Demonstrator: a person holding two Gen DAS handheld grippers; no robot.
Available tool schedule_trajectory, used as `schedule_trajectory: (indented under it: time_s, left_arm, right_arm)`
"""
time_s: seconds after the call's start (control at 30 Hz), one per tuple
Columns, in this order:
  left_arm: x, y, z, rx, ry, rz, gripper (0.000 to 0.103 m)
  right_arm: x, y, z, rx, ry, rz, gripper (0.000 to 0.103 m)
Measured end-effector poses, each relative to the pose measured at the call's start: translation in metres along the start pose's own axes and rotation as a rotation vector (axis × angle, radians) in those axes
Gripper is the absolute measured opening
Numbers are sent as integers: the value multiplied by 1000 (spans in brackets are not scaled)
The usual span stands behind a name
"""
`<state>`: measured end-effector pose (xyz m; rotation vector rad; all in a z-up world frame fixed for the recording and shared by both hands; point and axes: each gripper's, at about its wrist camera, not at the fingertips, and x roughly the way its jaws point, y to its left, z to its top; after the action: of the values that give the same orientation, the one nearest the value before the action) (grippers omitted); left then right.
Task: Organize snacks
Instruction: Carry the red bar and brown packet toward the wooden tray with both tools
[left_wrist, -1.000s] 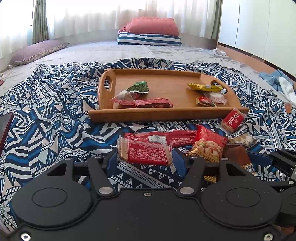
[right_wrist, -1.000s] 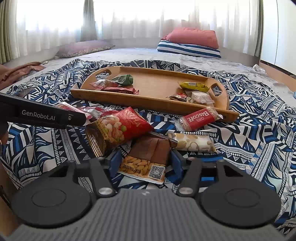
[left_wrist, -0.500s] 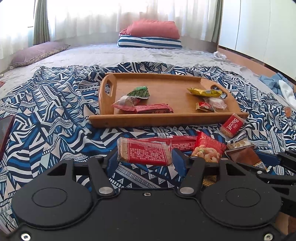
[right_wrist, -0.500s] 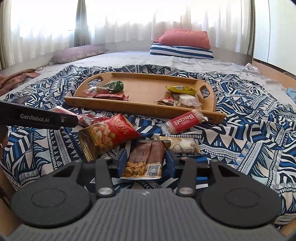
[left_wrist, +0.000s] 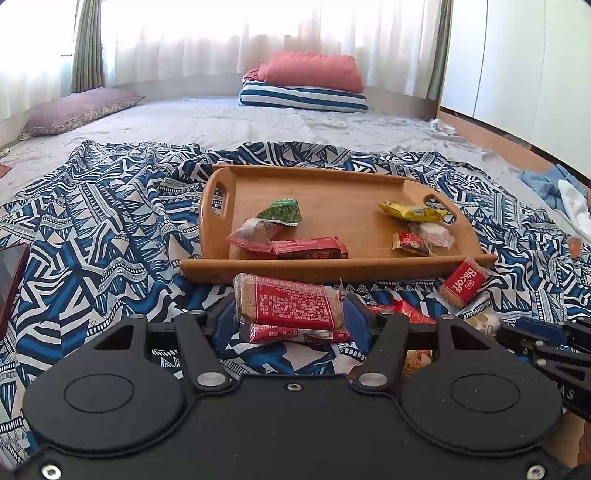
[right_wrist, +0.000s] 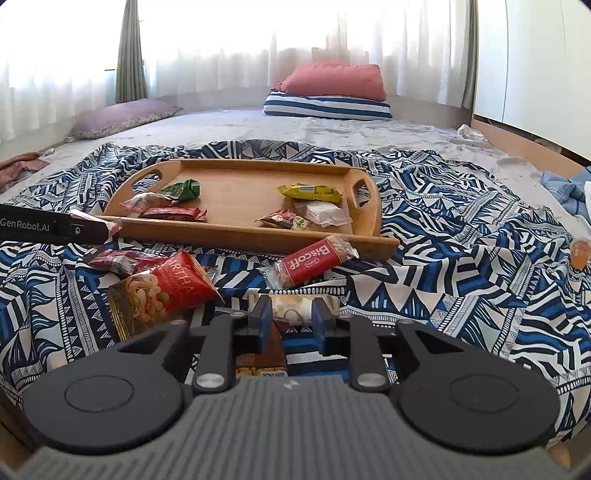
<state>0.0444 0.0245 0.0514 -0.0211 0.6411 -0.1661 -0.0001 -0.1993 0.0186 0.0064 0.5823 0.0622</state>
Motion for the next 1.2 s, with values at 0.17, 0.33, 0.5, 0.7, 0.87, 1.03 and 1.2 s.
schedule_trajectory:
  time_s: [0.17,0.33,0.5,0.7,0.87,1.03,1.2]
  left_arm:
    - [2,-1,-3,1,9,-2,58]
    - [2,-1,-3,0,11,-2,58]
    - [2,-1,-3,-1,9,-1,58]
    - [3,0,1,-5,5,-3,58]
    - [5,1,10,-10,2,-12,58]
    - [7,2,28,-13,-18,-17,58]
    - [16,6,53,-35,-31,-25,58]
  right_arm:
    - [-6,9,-8,-55,0,58,63]
    - [-2,20,-14,-89,26,72,69]
    - [7,21,-15,-66,61,65,66]
    - [4,18,-13,-54,54,82,47]
    - [-1,15,-2,-61,24,66,47]
    - [1,6,20,-52,-10,46,47]
    - [14,-9,50,-14,-28,37,47]
